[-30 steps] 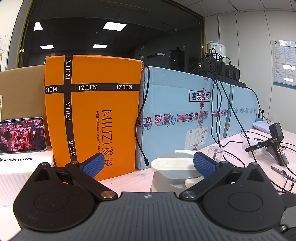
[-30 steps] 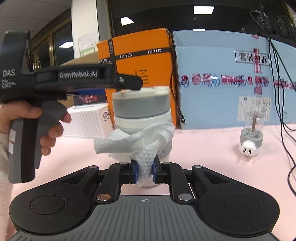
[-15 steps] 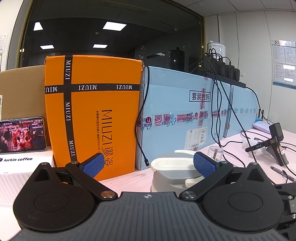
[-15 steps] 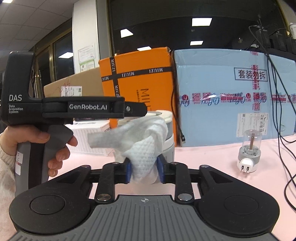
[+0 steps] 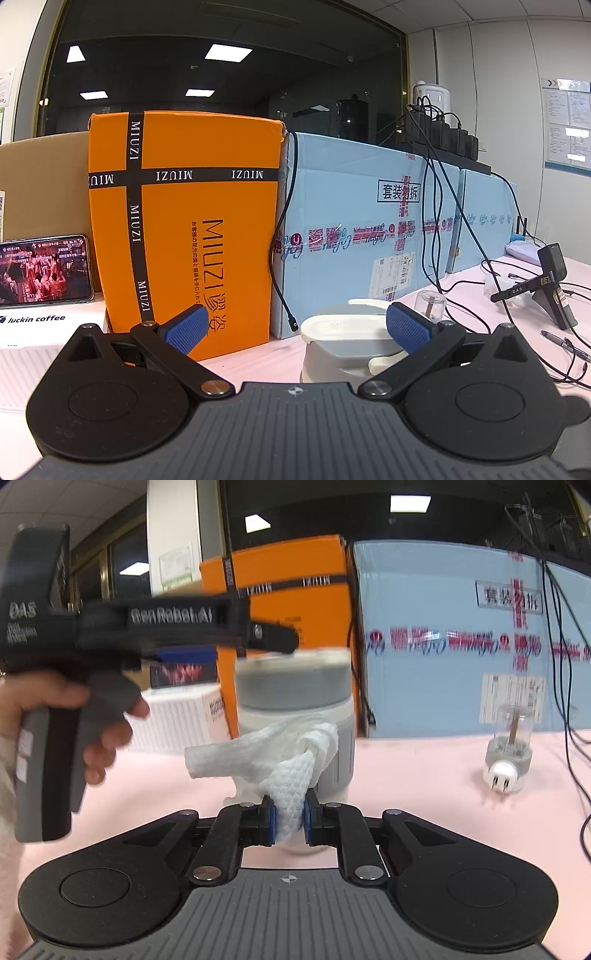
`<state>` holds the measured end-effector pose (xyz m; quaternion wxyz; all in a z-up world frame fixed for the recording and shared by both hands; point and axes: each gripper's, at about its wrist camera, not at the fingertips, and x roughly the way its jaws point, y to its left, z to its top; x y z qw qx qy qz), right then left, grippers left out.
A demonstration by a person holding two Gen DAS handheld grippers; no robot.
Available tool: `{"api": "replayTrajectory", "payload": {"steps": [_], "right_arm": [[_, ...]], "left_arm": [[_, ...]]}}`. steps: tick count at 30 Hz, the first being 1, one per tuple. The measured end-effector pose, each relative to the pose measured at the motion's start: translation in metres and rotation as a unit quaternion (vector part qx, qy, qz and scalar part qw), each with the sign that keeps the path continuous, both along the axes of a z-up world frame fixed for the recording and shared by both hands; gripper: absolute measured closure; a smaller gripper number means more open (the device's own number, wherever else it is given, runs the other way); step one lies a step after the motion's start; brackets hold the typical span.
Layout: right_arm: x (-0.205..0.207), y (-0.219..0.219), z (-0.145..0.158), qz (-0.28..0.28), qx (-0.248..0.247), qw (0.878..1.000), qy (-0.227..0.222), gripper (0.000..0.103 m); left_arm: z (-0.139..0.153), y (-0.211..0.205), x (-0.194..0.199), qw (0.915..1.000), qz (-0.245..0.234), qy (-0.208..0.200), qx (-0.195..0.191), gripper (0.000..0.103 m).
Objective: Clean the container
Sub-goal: 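Wipe the tumbler body again with the right tool while the left tool holds the lid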
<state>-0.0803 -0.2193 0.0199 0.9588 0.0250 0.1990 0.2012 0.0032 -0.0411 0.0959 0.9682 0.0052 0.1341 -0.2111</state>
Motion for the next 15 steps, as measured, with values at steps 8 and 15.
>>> {"api": "replayTrajectory", "payload": {"steps": [8,15], "right_arm": [[-0.004,-0.004,0.019,-0.003,0.002,1.0,-0.027,0.09],[-0.005,-0.011,0.031,-0.007,0.02,0.999,-0.05,0.09]], "left_arm": [[-0.001,0.0,0.0,1.0,0.003,0.0,-0.001,0.0],[-0.001,0.0,0.001,1.0,0.005,0.0,-0.003,0.0]]}}
